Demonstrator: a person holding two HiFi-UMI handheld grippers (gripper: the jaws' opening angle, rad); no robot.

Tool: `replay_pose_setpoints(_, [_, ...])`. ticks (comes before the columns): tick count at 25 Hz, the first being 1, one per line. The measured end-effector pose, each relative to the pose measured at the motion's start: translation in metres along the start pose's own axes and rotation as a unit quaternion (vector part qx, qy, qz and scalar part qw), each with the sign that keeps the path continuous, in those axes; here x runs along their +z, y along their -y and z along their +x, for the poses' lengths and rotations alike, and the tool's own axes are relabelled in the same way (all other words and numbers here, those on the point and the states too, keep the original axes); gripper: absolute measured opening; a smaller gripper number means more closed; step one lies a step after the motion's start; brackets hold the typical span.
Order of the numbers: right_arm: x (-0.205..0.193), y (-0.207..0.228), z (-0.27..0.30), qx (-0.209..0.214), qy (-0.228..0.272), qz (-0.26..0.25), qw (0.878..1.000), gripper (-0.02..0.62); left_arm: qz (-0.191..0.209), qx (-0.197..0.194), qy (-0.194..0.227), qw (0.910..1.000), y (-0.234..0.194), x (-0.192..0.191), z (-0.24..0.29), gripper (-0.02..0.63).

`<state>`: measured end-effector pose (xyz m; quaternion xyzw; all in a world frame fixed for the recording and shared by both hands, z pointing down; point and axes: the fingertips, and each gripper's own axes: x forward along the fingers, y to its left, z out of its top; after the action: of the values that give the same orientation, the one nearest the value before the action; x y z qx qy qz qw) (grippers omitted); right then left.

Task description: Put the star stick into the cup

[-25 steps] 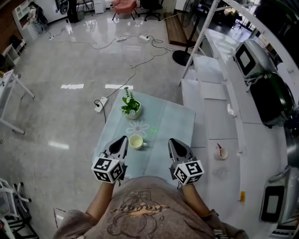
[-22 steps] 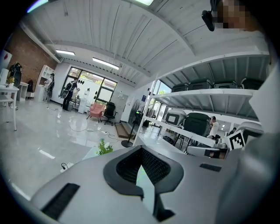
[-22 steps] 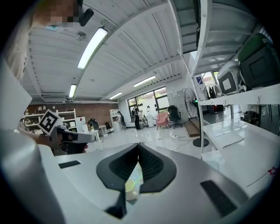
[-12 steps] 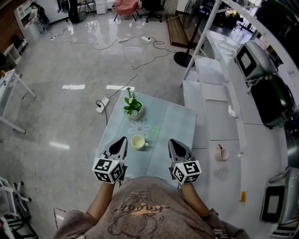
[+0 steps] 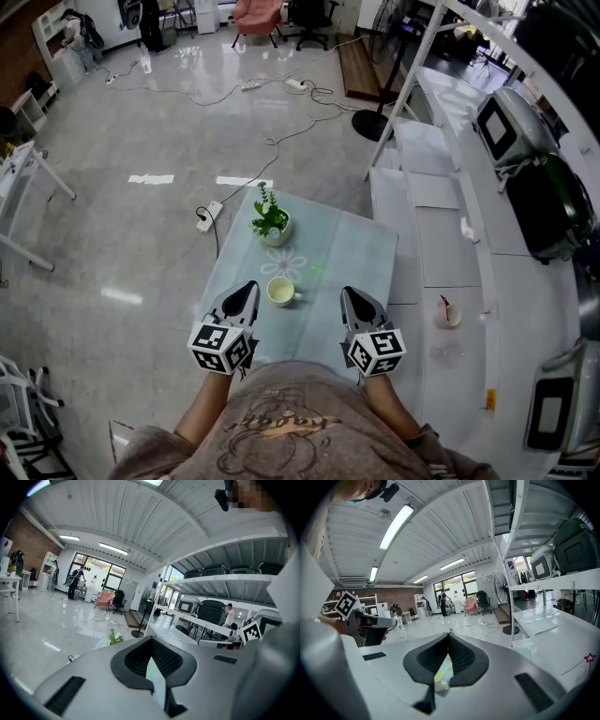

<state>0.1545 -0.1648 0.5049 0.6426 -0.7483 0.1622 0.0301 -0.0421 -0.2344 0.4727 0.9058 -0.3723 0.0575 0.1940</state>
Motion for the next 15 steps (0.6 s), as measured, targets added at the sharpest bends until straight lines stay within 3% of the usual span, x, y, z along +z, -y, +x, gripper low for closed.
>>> replay_pose_setpoints(15, [0.001, -0.004, 0.0062, -0.001, 0.0, 0.002, 1.0, 0.002, 0.0, -0.006, -0.005, 1.0, -0.0041, -0.0056, -0.0008, 0.02])
